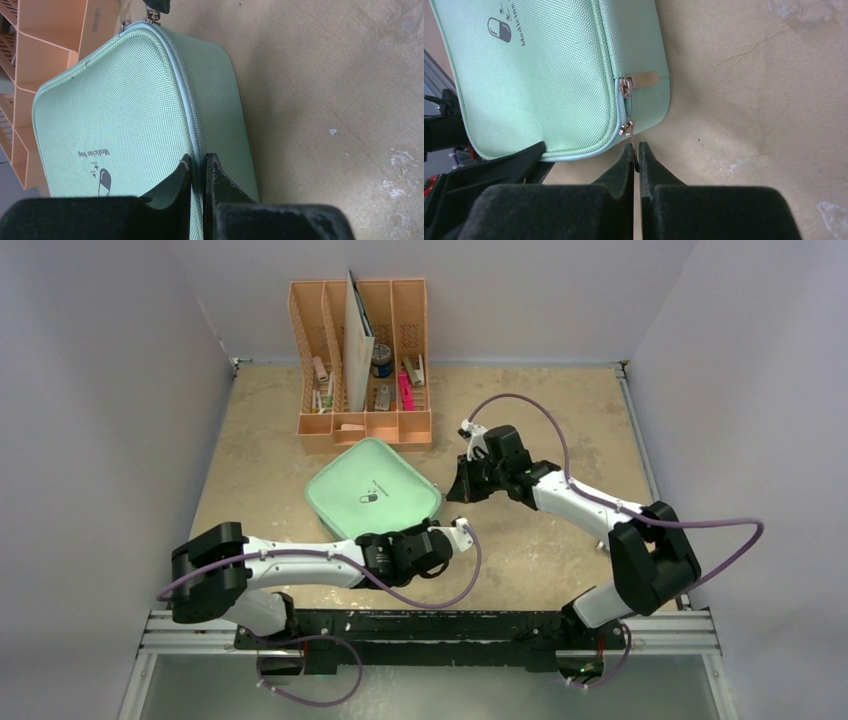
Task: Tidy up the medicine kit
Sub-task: Zip the medicine box at the center of the board.
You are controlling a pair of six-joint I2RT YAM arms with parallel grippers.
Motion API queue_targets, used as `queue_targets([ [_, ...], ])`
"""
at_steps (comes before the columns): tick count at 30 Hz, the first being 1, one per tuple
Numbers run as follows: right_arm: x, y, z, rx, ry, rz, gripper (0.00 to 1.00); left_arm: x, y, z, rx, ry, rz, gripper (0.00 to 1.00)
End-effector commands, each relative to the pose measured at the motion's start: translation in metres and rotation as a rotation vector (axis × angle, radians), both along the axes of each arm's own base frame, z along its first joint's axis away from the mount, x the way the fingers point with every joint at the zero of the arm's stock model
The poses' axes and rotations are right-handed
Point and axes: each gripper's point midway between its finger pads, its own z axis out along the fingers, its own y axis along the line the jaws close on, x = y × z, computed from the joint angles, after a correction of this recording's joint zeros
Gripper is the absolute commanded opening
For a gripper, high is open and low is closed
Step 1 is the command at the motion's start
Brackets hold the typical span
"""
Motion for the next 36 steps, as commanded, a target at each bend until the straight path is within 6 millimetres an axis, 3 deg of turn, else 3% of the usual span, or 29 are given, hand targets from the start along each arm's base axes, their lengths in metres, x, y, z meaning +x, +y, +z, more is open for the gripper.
queue_targets([
  [1,0.084,-0.022,0.038,-0.040,-0.317,-0.139,0.00,-0.046,0.020,-0.040,0.155,0.170,-0.110,0.00],
  [13,0.112,-0.007,0.036,0.020,-0.395,-0.105,0.09,-0.054,0.013,-0.034,0.111,0.197,-0.149,0.00],
  [18,0.114,0.005,0.040,0.057,-0.397,-0.055,0.10,-0.054,0.011,-0.033,0.105,0.192,-0.161,0.00],
  [20,0.114,0.006,0.041,0.067,-0.397,-0.049,0.00,-0.053,0.008,-0.031,0.092,0.189,-0.157,0.00],
  [21,0.113,0.006,0.040,0.068,-0.392,-0.053,0.00,-0.053,0.006,-0.029,0.078,0.185,-0.159,0.00],
  [32,0.081,-0.033,0.027,0.011,-0.320,-0.170,0.00,-0.051,-0.041,0.011,-0.097,0.190,-0.170,0.00],
  [36,0.074,-0.061,0.024,-0.039,-0.275,-0.259,0.00,-0.052,-0.071,0.033,-0.207,0.196,-0.205,0.00],
])
